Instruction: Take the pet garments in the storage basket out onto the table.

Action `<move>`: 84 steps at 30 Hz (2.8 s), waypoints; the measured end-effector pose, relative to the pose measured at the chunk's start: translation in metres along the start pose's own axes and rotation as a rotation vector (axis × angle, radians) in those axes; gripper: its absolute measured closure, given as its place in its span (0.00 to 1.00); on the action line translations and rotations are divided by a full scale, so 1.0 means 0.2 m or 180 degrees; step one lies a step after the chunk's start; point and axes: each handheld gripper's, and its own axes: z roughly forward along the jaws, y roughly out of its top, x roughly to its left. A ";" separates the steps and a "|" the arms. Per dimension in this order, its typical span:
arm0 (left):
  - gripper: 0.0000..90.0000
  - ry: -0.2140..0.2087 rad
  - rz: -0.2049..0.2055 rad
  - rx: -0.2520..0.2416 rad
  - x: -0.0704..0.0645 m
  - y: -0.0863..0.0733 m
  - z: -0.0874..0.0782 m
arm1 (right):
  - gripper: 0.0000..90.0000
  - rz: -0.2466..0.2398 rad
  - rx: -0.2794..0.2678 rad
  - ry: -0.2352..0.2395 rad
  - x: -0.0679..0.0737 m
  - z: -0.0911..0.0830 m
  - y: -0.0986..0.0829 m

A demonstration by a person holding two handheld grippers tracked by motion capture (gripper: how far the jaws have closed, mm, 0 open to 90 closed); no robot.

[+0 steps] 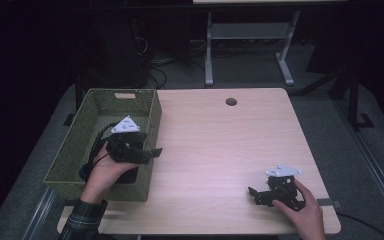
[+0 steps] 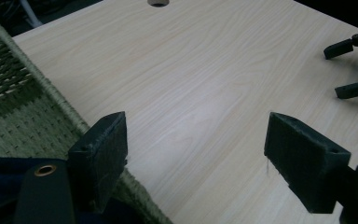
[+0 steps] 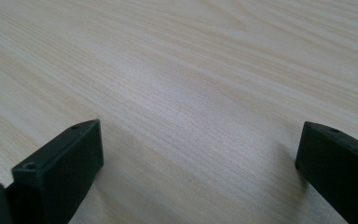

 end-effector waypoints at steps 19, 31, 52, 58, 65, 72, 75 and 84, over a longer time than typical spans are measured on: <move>0.23 0.0222 -0.0099 0.0008 0.10 -0.06 -0.13 | 0.01 -0.0004 0.0000 0.0001 0.00 0.00 0.00; 0.21 0.0385 -0.0151 0.0086 0.17 -0.12 -0.21 | 0.01 -0.0004 0.0000 0.0001 0.00 0.00 0.00; 0.20 0.0502 -0.0368 0.0247 0.25 -0.27 -0.31 | 0.01 0.0000 -0.0003 0.0001 0.00 0.00 0.00; 0.26 0.0470 -0.0378 0.0403 0.27 -0.31 -0.28 | 0.01 -0.0001 -0.0004 0.0001 0.00 0.00 0.00; 0.49 0.0498 -0.0344 0.0557 0.29 -0.32 -0.27 | 0.01 -0.0001 -0.0003 0.0001 0.00 0.00 0.00; 0.82 0.0362 -0.0402 0.0572 0.30 -0.32 -0.28 | 0.01 -0.0003 -0.0003 0.0001 0.00 0.00 0.00; 0.84 0.0348 -0.0455 0.0492 0.31 -0.32 -0.29 | 0.01 -0.0001 -0.0003 0.0001 0.00 0.00 0.00; 0.85 0.0365 -0.0622 0.0104 0.34 -0.28 -0.37 | 0.01 0.0000 -0.0003 0.0001 0.00 0.00 0.00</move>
